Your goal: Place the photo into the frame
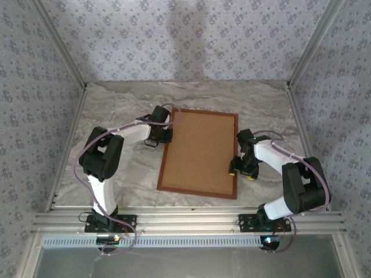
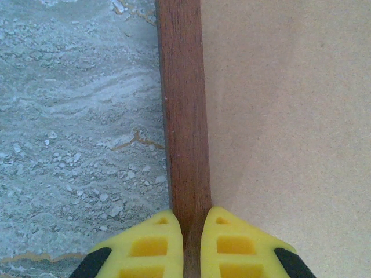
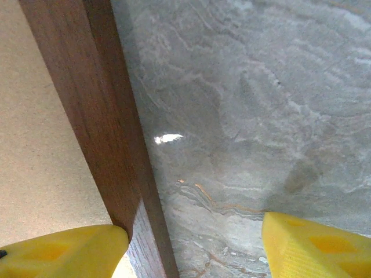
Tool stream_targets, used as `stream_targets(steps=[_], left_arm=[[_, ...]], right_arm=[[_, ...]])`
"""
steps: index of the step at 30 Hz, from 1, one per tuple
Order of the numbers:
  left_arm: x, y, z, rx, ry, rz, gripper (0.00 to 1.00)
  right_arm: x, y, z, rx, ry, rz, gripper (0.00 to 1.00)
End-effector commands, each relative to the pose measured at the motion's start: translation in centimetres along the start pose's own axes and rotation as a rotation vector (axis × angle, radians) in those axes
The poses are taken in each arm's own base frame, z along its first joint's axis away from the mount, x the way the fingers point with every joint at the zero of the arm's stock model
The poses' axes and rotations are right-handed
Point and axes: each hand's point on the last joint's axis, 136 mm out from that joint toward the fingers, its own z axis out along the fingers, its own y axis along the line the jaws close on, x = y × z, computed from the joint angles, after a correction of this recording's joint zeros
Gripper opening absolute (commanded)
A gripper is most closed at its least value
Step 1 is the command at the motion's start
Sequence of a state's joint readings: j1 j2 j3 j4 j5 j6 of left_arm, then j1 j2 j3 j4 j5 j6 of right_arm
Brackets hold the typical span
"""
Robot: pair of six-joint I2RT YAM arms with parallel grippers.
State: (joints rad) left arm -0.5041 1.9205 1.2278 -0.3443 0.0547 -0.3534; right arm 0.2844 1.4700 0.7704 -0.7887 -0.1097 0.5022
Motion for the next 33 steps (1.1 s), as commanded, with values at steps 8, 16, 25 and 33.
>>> stream_targets(steps=[8, 16, 25, 33], left_arm=[[5.7, 3.5, 1.3, -0.136, 0.187, -0.005, 0.04], [5.7, 3.5, 1.3, -0.136, 0.186, -0.004, 0.05], [5.8, 3.5, 1.3, -0.134, 0.187, -0.003, 0.04], [5.9, 3.6, 1.3, -0.135, 0.186, -0.004, 0.05]], right_arm=[[0.2, 0.9, 2.1, 0.080, 0.030, -0.054, 0.71], [-0.2, 2.2, 2.3, 0.093, 0.040, -0.082, 0.73], [0.4, 4.0, 4.1, 0.078, 0.076, -0.090, 0.75], [0.3, 4.2, 3.9, 0.095, 0.067, -0.100, 0.75]])
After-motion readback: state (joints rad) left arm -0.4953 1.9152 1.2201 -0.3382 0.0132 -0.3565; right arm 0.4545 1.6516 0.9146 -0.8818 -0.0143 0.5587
